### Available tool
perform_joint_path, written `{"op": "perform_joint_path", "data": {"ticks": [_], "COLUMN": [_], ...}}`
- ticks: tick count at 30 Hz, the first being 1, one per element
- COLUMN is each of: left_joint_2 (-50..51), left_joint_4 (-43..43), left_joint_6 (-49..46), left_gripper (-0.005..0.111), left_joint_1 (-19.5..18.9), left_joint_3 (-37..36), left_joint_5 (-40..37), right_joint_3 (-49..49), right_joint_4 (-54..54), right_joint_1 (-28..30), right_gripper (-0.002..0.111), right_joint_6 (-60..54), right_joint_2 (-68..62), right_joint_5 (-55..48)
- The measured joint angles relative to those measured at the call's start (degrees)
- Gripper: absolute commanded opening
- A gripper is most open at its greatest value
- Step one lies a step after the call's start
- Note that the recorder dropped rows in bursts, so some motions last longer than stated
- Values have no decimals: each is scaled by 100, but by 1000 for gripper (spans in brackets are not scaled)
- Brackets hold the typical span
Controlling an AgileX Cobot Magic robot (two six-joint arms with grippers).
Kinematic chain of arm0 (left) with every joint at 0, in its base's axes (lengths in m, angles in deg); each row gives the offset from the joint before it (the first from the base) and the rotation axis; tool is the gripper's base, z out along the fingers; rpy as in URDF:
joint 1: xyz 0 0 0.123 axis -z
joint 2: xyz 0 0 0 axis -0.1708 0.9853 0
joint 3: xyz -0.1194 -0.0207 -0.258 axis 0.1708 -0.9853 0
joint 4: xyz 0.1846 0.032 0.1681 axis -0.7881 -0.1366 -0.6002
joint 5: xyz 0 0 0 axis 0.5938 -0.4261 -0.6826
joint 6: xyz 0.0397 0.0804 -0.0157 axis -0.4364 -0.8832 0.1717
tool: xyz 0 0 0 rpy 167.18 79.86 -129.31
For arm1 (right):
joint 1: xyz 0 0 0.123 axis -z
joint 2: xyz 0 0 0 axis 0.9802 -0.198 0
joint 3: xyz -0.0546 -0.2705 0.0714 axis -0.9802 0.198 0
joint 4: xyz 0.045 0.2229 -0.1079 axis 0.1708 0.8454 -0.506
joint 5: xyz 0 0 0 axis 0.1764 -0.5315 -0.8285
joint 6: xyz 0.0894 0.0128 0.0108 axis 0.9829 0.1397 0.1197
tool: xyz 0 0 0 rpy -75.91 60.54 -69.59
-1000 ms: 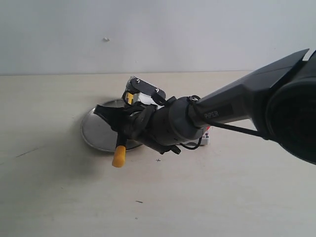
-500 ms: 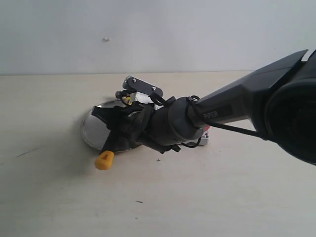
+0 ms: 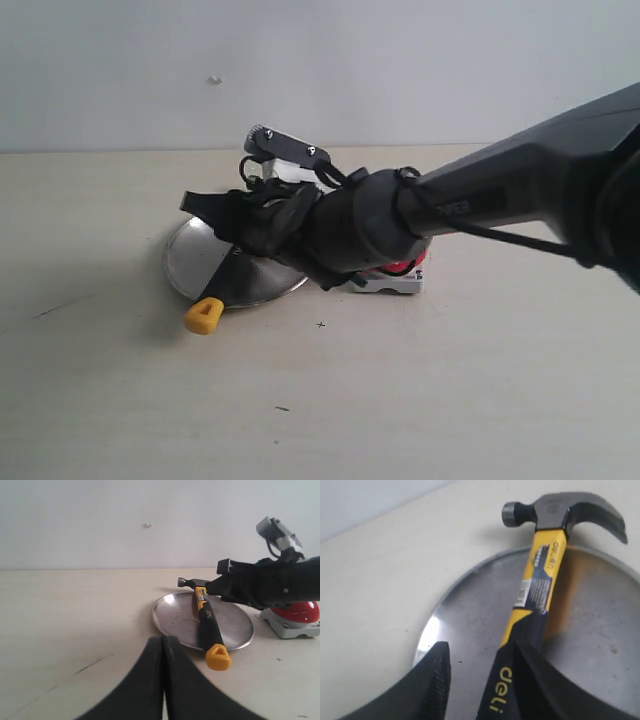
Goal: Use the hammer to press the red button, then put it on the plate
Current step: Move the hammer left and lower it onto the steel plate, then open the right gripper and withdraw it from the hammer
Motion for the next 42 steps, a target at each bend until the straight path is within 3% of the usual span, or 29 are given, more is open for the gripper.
{"op": "perform_joint_path", "data": {"ticks": [6, 13, 18, 26, 37, 42], "left_joint_2": [0, 0, 0, 0, 0, 0], "left_joint_4": [0, 0, 0, 0, 0, 0], "left_joint_6": [0, 0, 0, 0, 0, 0], "left_gripper": [0, 0, 0, 0, 0, 0], "left_joint_1": [0, 0, 0, 0, 0, -9], "left_joint_3": [0, 0, 0, 0, 0, 0], "left_joint_5": [0, 0, 0, 0, 0, 0], "right_joint_3": [546, 1732, 2596, 3120, 3132, 3184], "right_joint_4": [82, -1005, -1669, -1924, -2015, -2971], "right_joint_1": [0, -62, -417, -610, -610, -594], "right_gripper": [0, 0, 0, 0, 0, 0], "right_joint_6": [-387, -424, -441, -562, -686, -1132], "right_joint_2": [752, 1965, 3040, 4031, 4189, 4290], "right_joint_5": [-291, -650, -1105, -3162, -3197, -2885]}}
